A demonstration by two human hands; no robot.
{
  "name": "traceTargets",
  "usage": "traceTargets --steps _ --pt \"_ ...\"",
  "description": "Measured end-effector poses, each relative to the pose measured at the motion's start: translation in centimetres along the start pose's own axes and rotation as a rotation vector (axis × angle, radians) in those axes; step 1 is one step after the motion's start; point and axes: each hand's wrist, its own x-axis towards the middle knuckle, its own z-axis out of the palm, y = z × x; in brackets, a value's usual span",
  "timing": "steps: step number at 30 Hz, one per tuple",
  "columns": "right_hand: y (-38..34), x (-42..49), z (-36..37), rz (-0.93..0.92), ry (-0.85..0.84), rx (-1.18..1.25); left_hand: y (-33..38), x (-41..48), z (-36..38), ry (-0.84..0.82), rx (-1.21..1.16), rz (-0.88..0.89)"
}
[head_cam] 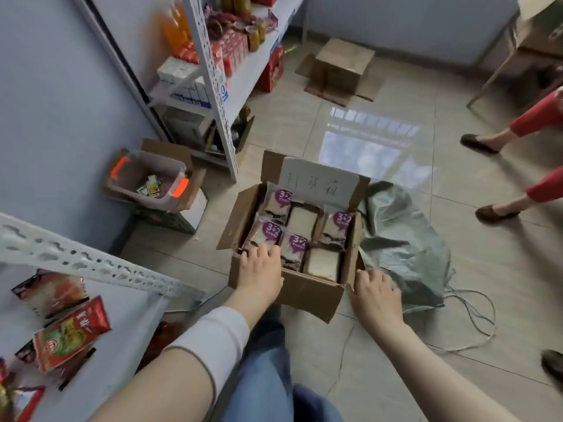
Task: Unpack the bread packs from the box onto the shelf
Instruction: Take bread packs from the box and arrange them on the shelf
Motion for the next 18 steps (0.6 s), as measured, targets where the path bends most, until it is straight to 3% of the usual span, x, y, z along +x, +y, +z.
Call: traceTargets --steps 4,9,15,18 --pt "-0.8 6.7 2.6 0.109 -0.114 0.06 -0.5 8.2 3.9 -0.138 -0.029 0.001" --pt "-1.4 16.0 6.1 0.277 -0.16 0.346 -1.1 17.5 8.9 -0.283 -0.115 -0.041" --pt "-2.3 26.8 12.5 0.549 -0.173 0.672 -0.3 25.8 16.2 -0.351 -0.501 -0.349" --pt "-3.2 29.4 14.9 0.711 -0.138 0.852 0.4 26.8 19.1 -0.269 -0.649 -0.447"
